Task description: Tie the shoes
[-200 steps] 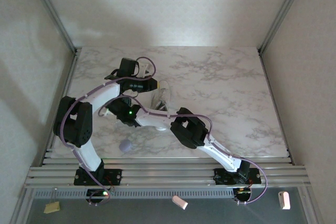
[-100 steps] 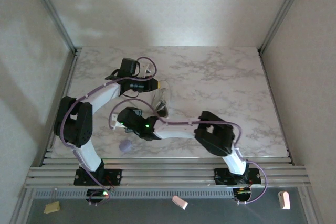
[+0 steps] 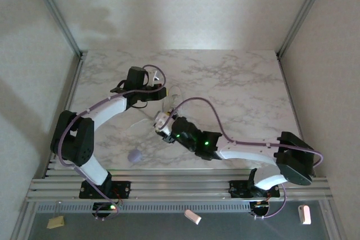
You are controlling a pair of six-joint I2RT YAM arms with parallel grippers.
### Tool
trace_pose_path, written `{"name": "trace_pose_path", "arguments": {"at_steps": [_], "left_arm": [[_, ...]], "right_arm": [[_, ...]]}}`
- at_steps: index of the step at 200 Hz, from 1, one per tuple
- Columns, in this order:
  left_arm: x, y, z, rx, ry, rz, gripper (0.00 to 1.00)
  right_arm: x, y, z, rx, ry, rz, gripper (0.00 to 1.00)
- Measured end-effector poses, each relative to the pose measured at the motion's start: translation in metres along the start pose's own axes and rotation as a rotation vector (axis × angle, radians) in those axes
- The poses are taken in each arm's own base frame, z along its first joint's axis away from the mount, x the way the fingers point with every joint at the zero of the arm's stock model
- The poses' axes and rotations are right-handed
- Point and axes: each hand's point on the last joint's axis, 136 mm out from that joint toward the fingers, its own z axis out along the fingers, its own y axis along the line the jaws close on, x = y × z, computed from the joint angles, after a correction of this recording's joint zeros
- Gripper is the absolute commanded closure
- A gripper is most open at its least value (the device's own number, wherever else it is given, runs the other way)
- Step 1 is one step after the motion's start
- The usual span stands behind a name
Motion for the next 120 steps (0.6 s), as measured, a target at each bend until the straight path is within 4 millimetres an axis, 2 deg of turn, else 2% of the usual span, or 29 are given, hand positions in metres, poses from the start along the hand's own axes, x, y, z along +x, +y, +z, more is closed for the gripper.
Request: {"name": "trace_pose_path", "arguments": {"at_steps": [22, 42, 63, 77, 84, 88, 91, 94, 96, 120], "left_arm": [[0.003, 0.005, -0.003, -0.023, -0.031, 0.006, 1.00], [0.005, 0.006, -0.008, -0.039, -0.062, 0.018, 1.00], [0.007, -0.002, -0.013, -0.044, -0.094, 0.048, 1.00], [0.009, -0.010, -0.015, -0.033, -0.115, 0.071, 1.00], [0.011, -0.012, -0.017, -0.029, -0.124, 0.080, 1.00], [0.012, -0.013, -0.018, -0.027, -0.130, 0.084, 1.00], [0.013, -0.014, -0.018, -0.027, -0.134, 0.087, 1.00], [0.014, -0.014, -0.019, -0.025, -0.138, 0.090, 1.00], [0.015, -0.014, -0.020, -0.026, -0.141, 0.091, 1.00], [0.027, -0.011, -0.026, -0.025, -0.168, 0.102, 1.00]], "right_arm": [[0.020, -0.040, -0.001, 0.058, 0.014, 0.148, 0.50], [0.034, -0.073, -0.002, 0.095, 0.025, 0.307, 0.44], [0.055, -0.107, 0.000, 0.133, 0.109, 0.504, 0.45], [0.063, -0.130, 0.005, 0.174, 0.205, 0.617, 0.41], [0.062, -0.140, 0.008, 0.190, 0.246, 0.661, 0.36], [0.060, -0.143, 0.009, 0.194, 0.263, 0.675, 0.30], [0.057, -0.146, 0.010, 0.199, 0.273, 0.694, 0.22], [0.055, -0.148, 0.012, 0.201, 0.281, 0.699, 0.07], [0.053, -0.149, 0.012, 0.200, 0.285, 0.701, 0.02], [0.038, -0.152, 0.010, 0.204, 0.321, 0.762, 0.01]]}}
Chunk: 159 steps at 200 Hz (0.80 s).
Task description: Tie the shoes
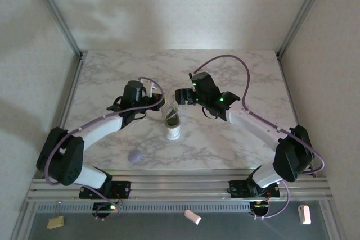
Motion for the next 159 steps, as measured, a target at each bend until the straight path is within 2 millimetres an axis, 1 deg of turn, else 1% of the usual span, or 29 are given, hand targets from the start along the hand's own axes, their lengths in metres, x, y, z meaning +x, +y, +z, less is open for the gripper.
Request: {"name": "trace_pose_path", "arguments": {"at_steps": [11, 22, 36, 48, 56, 72, 90, 104, 124, 131, 143, 159], "left_arm": [[0.005, 0.003, -0.004, -0.004, -0.014, -0.001, 1.00], [0.010, 0.004, -0.008, -0.003, -0.030, -0.002, 1.00], [0.016, 0.005, -0.012, 0.002, -0.048, 0.002, 1.00], [0.020, 0.005, -0.014, 0.002, -0.057, 0.008, 1.00], [0.022, 0.004, -0.014, 0.003, -0.063, 0.012, 1.00], [0.025, 0.004, -0.014, 0.007, -0.072, 0.018, 1.00], [0.030, 0.004, -0.015, 0.013, -0.079, 0.024, 1.00], [0.033, 0.003, -0.015, 0.017, -0.086, 0.035, 1.00], [0.039, 0.001, -0.015, 0.027, -0.093, 0.050, 1.00], [0.042, 0.001, -0.015, 0.030, -0.097, 0.054, 1.00], [0.047, 0.002, -0.016, 0.033, -0.099, 0.060, 1.00], [0.052, 0.004, -0.017, 0.036, -0.102, 0.064, 1.00]], "right_arm": [[0.004, -0.001, -0.001, 0.005, 0.019, 0.010, 0.01], [0.012, -0.006, 0.002, 0.018, 0.053, 0.024, 0.01], [0.019, -0.018, 0.008, 0.042, 0.094, 0.062, 0.01], [0.021, -0.030, 0.014, 0.055, 0.126, 0.114, 0.01], [0.018, -0.038, 0.020, 0.067, 0.140, 0.156, 0.01], [0.004, -0.053, 0.034, 0.112, 0.141, 0.233, 0.01], [-0.009, -0.057, 0.050, 0.141, 0.136, 0.268, 0.01], [-0.013, -0.053, 0.064, 0.135, 0.153, 0.273, 0.01], [-0.016, -0.039, 0.088, 0.079, 0.198, 0.276, 0.01], [-0.019, -0.031, 0.098, 0.044, 0.218, 0.275, 0.05], [-0.025, -0.017, 0.112, -0.017, 0.239, 0.267, 0.06], [-0.033, 0.007, 0.130, -0.114, 0.264, 0.234, 0.13]]}}
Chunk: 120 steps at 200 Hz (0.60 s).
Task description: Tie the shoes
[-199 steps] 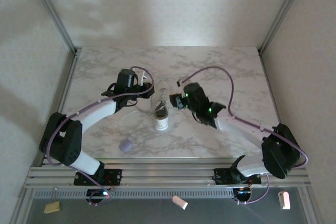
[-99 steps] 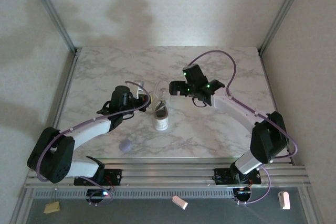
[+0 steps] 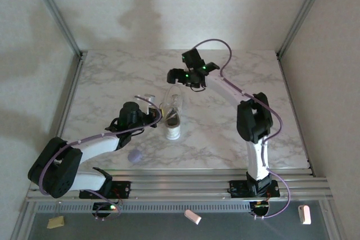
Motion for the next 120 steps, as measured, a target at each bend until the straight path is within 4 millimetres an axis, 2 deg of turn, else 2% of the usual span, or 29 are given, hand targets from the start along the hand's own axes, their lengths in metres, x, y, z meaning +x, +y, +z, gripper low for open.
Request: {"name": "trace_pose_path", "arguments": {"at_steps": [32, 45, 66, 86, 120], "left_arm": [[0.005, 0.000, -0.003, 0.007, -0.008, 0.011, 1.00], [0.005, -0.001, -0.003, 0.011, -0.014, 0.017, 1.00], [0.004, -0.002, -0.003, 0.017, -0.024, 0.032, 1.00], [0.006, -0.001, -0.004, 0.015, -0.020, 0.044, 1.00], [0.010, 0.000, -0.007, 0.013, -0.019, 0.066, 1.00]], "right_arm": [[0.000, 0.060, 0.026, -0.134, 0.071, -0.121, 0.23], [0.008, 0.087, 0.036, -0.187, 0.103, -0.174, 0.25], [0.025, 0.118, 0.051, -0.263, 0.162, -0.227, 0.30], [0.044, 0.129, 0.067, -0.312, 0.228, -0.238, 0.35], [0.075, 0.114, 0.095, -0.301, 0.332, -0.211, 0.40]]}}
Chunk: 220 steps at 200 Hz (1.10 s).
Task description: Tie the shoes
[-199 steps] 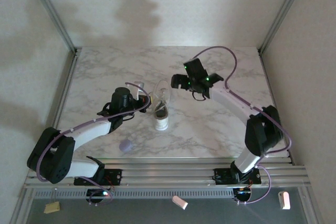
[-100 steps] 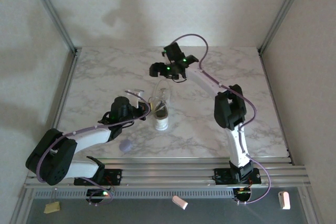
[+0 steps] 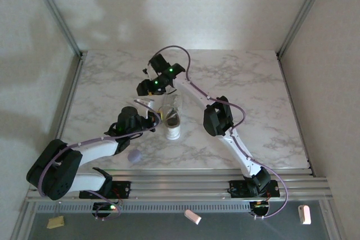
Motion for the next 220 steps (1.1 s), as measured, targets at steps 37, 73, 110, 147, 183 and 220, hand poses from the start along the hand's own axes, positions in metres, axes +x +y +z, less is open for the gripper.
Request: {"name": "trace_pose_path", "arguments": {"at_steps": [37, 73, 110, 147, 183, 220], "left_arm": [[0.001, -0.001, -0.004, 0.005, -0.011, 0.010, 1.00], [0.004, -0.004, -0.003, 0.015, -0.008, 0.032, 1.00], [0.005, -0.007, -0.002, 0.022, -0.005, 0.061, 1.00], [0.007, -0.006, -0.001, 0.023, -0.001, 0.072, 1.00], [0.007, -0.006, -0.001, 0.025, 0.000, 0.076, 1.00], [0.013, -0.005, 0.000, 0.028, 0.015, 0.076, 1.00]], "right_arm": [[0.024, 0.004, 0.024, 0.011, 0.070, -0.012, 0.42], [0.044, 0.017, 0.043, 0.017, 0.116, -0.058, 0.44], [0.057, 0.018, 0.054, 0.049, 0.143, -0.093, 0.44], [0.062, 0.007, 0.060, 0.112, 0.151, -0.122, 0.45], [0.061, 0.002, 0.060, 0.183, 0.136, -0.182, 0.45], [0.059, -0.007, 0.059, 0.288, 0.121, -0.264, 0.48]]}}
